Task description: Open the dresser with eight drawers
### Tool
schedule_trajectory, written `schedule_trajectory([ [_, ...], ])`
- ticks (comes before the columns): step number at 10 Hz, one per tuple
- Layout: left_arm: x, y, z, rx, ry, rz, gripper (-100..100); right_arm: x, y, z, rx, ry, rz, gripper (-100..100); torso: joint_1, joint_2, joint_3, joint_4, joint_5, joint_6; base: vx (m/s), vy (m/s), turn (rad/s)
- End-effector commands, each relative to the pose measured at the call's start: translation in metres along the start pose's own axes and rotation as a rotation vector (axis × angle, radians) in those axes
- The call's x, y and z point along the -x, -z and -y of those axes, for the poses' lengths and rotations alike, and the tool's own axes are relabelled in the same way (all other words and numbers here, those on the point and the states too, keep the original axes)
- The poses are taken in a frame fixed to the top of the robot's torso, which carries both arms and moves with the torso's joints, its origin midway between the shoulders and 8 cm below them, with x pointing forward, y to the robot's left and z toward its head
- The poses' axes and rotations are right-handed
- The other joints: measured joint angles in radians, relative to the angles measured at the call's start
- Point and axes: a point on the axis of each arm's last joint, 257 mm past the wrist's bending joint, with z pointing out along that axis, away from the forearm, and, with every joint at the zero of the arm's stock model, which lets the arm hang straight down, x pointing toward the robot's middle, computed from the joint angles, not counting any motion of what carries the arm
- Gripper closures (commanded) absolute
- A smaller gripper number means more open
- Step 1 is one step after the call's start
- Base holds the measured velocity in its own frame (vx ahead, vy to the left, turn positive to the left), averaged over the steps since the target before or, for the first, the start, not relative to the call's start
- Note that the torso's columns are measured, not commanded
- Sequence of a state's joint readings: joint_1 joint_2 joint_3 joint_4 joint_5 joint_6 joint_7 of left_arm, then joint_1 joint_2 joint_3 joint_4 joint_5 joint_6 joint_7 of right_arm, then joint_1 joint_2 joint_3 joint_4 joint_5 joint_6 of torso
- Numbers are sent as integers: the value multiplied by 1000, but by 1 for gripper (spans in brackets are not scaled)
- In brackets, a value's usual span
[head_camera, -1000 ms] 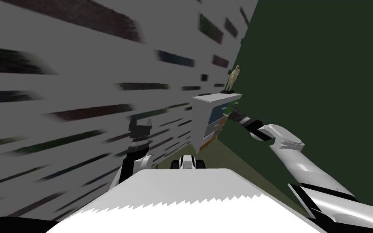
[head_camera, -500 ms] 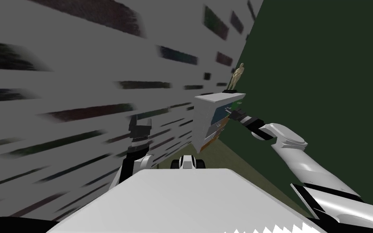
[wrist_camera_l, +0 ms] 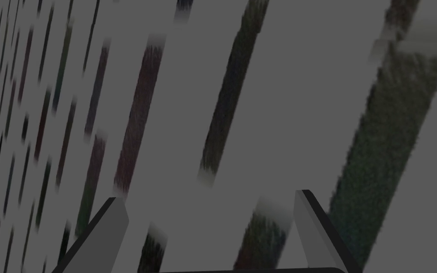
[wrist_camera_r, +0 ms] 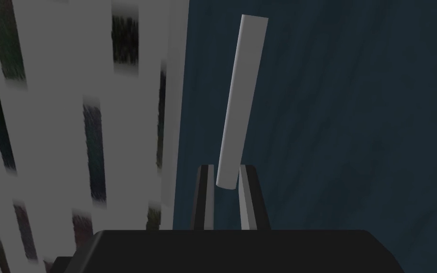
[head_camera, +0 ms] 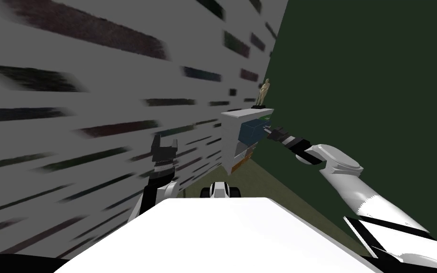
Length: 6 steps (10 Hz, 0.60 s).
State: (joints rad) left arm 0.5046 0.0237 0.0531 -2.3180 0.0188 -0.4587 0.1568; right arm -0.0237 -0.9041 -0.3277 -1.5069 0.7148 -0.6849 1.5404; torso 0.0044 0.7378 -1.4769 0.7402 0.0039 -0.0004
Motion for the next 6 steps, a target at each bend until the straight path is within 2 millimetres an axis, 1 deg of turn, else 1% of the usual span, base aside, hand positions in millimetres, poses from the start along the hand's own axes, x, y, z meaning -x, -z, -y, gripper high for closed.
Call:
schedule_trajectory([
  [1,0,0,0,0,0,0,0,4,0,7,-11,3,18,100,-4,4,3,1,-2,1,-149,-116,-53],
  [2,0,0,0,0,0,0,0,-10,29,-16,-21,-148,-31,-100,-4,5,3,2,-2,1,68,-176,-350],
  [3,0,0,0,1,-1,0,0,-18,42,-26,-29,-219,-55,-100,-9,-6,-2,-2,-4,3,244,-190,-452],
  [4,0,0,0,1,-1,0,0,-22,58,-43,-11,-287,-65,-100,-8,-14,-8,-6,-5,1,285,-173,-123],
  [5,0,0,0,1,-1,0,0,-32,75,-59,4,-353,-106,-100,-6,-12,-7,-6,-4,-2,197,-151,61],
  [6,0,0,0,0,0,0,0,-33,82,-61,-5,-411,-116,-100,-2,-2,-1,-3,-3,-1,75,-93,27],
])
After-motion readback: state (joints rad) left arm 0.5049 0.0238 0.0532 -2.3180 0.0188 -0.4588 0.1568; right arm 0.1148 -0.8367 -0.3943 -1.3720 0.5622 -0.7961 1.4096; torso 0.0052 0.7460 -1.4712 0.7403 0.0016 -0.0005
